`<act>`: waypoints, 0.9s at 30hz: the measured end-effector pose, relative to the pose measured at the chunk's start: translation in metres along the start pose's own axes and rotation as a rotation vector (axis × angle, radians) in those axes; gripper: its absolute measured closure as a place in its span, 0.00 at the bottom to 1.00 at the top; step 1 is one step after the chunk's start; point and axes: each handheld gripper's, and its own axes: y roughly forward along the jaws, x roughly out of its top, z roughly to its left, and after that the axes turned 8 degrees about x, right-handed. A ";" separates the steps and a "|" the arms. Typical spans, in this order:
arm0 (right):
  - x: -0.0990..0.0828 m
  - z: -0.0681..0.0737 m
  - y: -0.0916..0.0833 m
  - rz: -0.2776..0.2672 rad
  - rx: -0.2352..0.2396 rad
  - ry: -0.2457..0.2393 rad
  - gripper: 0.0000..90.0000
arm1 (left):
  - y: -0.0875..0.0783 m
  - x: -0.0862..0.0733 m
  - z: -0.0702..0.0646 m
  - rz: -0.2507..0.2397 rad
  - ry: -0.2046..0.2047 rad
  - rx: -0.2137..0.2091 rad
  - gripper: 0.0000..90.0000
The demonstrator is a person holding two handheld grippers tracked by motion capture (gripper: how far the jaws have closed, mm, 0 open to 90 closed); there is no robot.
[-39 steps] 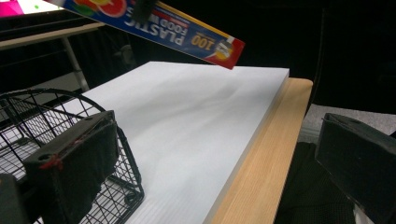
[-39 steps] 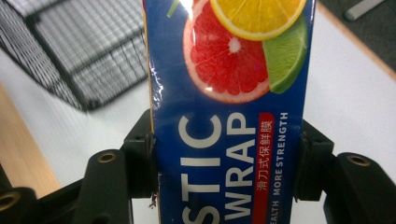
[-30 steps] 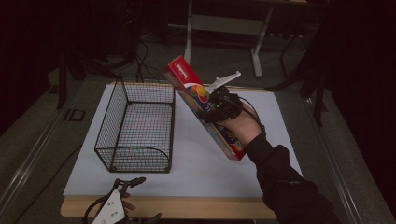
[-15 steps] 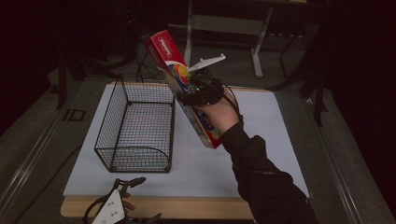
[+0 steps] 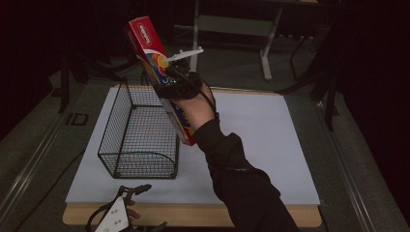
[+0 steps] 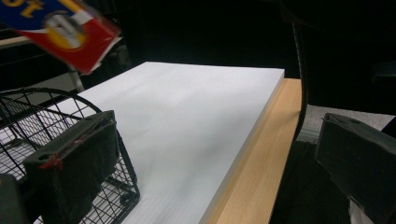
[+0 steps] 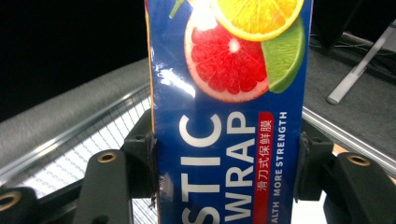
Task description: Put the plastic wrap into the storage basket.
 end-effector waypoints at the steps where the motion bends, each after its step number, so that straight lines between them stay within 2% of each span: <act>1: 0.001 0.001 0.002 -0.007 -0.001 0.008 0.44 | 0.000 0.000 0.000 -0.001 -0.002 0.000 0.00; 2: 0.001 0.001 0.002 -0.007 -0.001 0.008 0.44 | 0.000 0.000 0.000 -0.001 -0.002 0.000 0.00; 3: 0.003 0.003 0.010 -0.029 -0.001 0.042 0.44 | 0.000 0.000 0.000 -0.003 0.000 -0.001 0.00; 5: 0.003 0.005 0.017 -0.049 0.005 0.064 0.44 | -0.001 0.000 0.001 -0.003 0.000 -0.002 0.00; 10: 0.004 0.013 0.030 -0.075 0.001 0.092 0.44 | -0.001 0.000 0.000 0.000 -0.001 -0.004 0.00; 13: 0.001 0.020 0.043 -0.101 0.021 0.131 0.44 | -0.001 0.000 0.000 -0.003 0.000 -0.007 0.00; 15: 0.000 0.022 0.046 -0.107 0.023 0.133 0.44 | -0.002 0.000 0.000 -0.003 0.001 -0.009 0.00; 17: -0.004 0.028 0.056 -0.104 -0.005 0.107 0.44 | -0.002 0.000 0.000 -0.003 0.001 -0.009 0.00; 22: -0.017 0.027 0.072 -0.088 0.018 0.170 0.44 | -0.001 -0.001 0.000 -0.004 -0.001 -0.010 0.00; 25: -0.025 0.027 0.084 -0.051 -0.017 0.147 0.44 | -0.002 -0.001 0.000 -0.002 0.004 -0.011 0.00; 27: -0.032 0.024 0.090 -0.031 -0.022 0.151 0.44 | -0.002 -0.001 0.000 0.000 0.002 -0.013 0.00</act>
